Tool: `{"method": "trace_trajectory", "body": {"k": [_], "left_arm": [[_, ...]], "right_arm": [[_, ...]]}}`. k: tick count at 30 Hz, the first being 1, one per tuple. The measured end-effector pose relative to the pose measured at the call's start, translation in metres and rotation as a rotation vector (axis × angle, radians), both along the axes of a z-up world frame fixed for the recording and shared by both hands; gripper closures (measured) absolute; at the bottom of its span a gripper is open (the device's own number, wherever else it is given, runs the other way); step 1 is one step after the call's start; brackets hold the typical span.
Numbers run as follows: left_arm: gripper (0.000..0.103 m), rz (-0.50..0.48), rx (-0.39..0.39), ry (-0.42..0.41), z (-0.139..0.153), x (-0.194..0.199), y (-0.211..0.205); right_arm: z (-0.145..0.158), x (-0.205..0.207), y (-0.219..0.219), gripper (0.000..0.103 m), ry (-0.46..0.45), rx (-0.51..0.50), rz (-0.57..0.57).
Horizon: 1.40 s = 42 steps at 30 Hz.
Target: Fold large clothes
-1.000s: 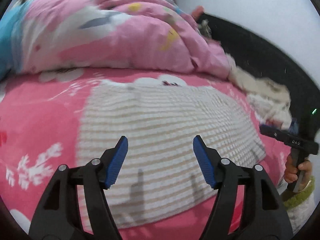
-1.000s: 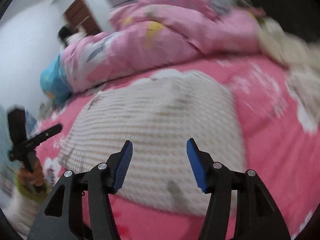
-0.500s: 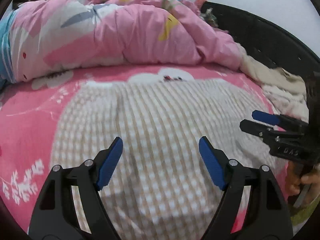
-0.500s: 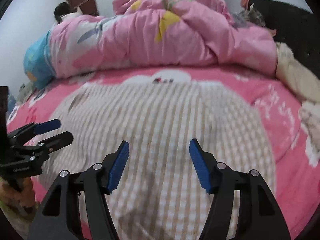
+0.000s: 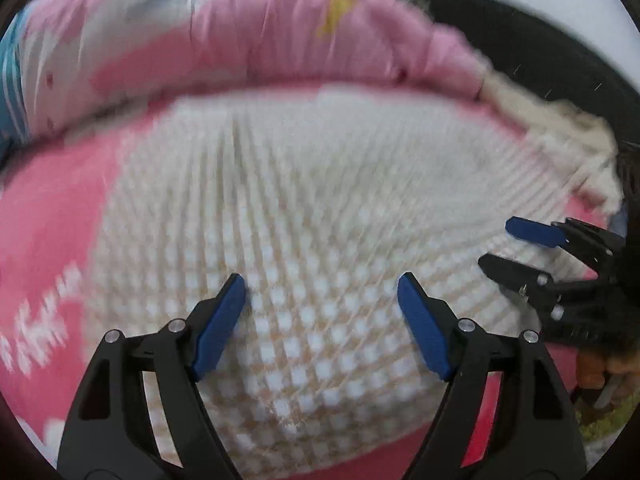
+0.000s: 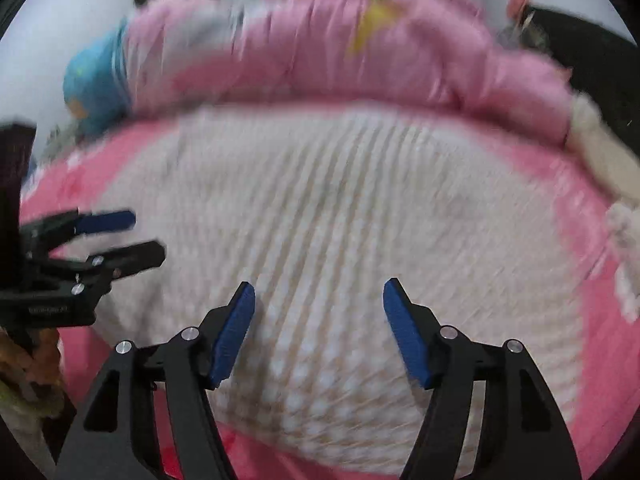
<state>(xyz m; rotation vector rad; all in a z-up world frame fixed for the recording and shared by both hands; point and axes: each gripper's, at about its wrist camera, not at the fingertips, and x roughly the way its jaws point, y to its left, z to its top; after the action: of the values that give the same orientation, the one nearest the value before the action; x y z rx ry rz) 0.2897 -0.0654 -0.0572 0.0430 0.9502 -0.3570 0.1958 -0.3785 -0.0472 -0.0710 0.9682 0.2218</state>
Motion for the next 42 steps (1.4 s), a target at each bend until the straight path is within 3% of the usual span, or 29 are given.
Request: {"method": "trace_trajectory", "body": {"k": [3,5,8,11,13,15,19,22,24,25,27,29,32,35,39,42], "left_arm": [[0.027,-0.004,0.061,-0.057,-0.002,-0.004,-0.007],[0.028,0.008,0.003,-0.042,0.014,-0.010,-0.002],[0.028,0.011,-0.064,-0.112,0.032,-0.039,0.015],[0.027,0.054,-0.022,-0.019,-0.002,-0.037,0.018],[0.026,0.068,0.018,-0.047,-0.019,-0.038,0.014],[0.026,0.075,0.032,-0.058,-0.010,-0.046,0.010],[0.026,0.132,-0.062,-0.091,0.013,-0.063,0.040],[0.026,0.183,-0.079,-0.024,-0.005,-0.054,0.060],[0.021,0.181,-0.078,-0.001,-0.020,-0.046,0.060],[0.020,0.176,-0.058,-0.009,-0.021,-0.045,0.054],[0.020,0.182,-0.042,-0.012,-0.014,-0.049,0.049],[0.020,0.190,-0.104,0.004,-0.004,-0.057,0.050],[0.020,0.193,-0.129,-0.024,0.016,-0.083,0.056],[0.014,0.188,-0.122,-0.062,0.034,-0.115,0.052],[0.008,0.220,-0.065,-0.138,0.055,-0.159,0.048],[0.008,0.230,-0.066,-0.131,0.065,-0.174,0.046]], "right_arm": [[0.004,-0.004,-0.005,0.035,-0.017,0.035,-0.021],[0.024,-0.017,-0.005,0.035,-0.019,0.040,-0.029],[0.042,-0.047,0.012,0.035,-0.093,0.018,0.041],[0.005,-0.049,0.035,0.032,-0.056,-0.076,0.042],[-0.001,-0.050,0.038,0.028,-0.069,-0.092,0.041],[0.017,-0.055,0.028,0.028,-0.040,-0.034,0.020],[0.045,-0.080,-0.013,0.029,-0.112,-0.024,-0.065],[0.017,-0.075,-0.066,0.029,-0.033,0.002,-0.237],[-0.002,-0.072,-0.080,0.027,0.010,0.089,-0.242],[0.003,-0.076,-0.075,0.027,-0.003,0.066,-0.234],[0.018,-0.084,-0.063,0.027,-0.002,0.021,-0.220],[0.032,-0.097,-0.057,0.027,-0.010,0.053,-0.192],[0.050,-0.121,-0.050,0.021,-0.031,0.080,-0.179],[0.067,-0.155,-0.037,0.012,-0.061,0.104,-0.151],[0.081,-0.173,-0.024,0.007,-0.097,0.035,-0.123],[0.091,-0.177,-0.019,0.006,-0.121,0.008,-0.120]]}}
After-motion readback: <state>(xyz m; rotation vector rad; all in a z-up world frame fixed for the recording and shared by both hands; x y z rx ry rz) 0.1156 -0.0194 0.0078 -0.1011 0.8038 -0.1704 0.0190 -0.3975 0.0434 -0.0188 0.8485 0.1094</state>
